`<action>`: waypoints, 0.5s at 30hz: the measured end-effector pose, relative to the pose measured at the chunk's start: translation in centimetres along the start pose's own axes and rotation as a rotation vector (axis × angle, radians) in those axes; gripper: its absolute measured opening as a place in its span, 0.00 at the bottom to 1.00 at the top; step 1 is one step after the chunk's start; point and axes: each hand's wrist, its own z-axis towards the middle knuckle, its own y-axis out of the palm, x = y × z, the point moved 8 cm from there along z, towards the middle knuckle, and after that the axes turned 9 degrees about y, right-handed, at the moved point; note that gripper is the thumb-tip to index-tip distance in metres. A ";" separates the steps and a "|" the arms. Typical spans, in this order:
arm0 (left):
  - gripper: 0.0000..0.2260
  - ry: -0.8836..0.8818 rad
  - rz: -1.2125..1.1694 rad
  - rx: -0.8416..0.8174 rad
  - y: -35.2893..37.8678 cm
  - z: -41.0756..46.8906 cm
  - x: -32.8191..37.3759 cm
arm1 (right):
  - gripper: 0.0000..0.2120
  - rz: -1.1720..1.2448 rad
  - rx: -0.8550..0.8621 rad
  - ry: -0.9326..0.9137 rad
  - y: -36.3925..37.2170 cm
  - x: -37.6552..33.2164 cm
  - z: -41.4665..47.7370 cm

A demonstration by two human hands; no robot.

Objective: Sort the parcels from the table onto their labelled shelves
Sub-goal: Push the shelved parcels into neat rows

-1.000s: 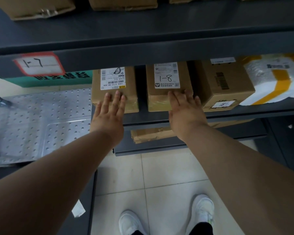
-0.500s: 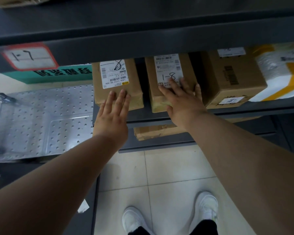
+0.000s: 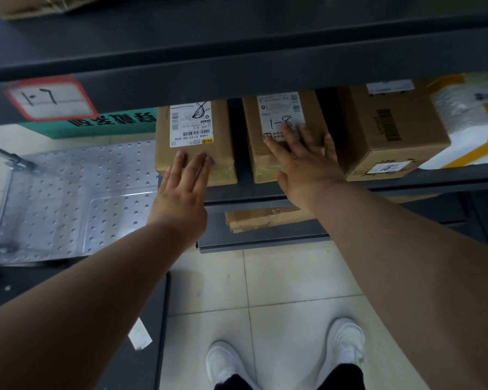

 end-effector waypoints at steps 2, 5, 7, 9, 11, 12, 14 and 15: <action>0.37 -0.034 0.011 -0.053 -0.4 0.2 0.4 | 0.29 -0.013 0.052 0.003 -0.8 0.5 -0.4; 0.36 0.007 0.058 -0.048 -2.0 1.4 2.6 | 0.28 -0.023 0.146 0.064 -2.6 3.1 -1.1; 0.37 0.034 0.054 -0.047 -2.9 2.8 5.0 | 0.29 -0.024 0.193 0.119 -3.7 5.9 -1.7; 0.38 0.046 0.052 -0.063 -3.4 4.5 7.5 | 0.29 -0.029 0.210 0.184 -4.1 9.0 -2.2; 0.39 0.059 0.058 -0.098 -3.5 6.1 10.0 | 0.28 -0.062 0.176 0.250 -3.6 12.0 -2.6; 0.40 0.058 0.052 -0.120 -3.3 6.7 10.9 | 0.28 -0.073 0.142 0.275 -3.1 13.2 -2.8; 0.39 0.047 0.037 -0.177 -2.7 7.7 12.4 | 0.27 -0.066 0.073 0.294 -2.1 14.9 -3.0; 0.39 0.041 0.036 -0.207 -2.3 8.0 12.9 | 0.26 -0.050 0.043 0.289 -1.7 15.5 -3.0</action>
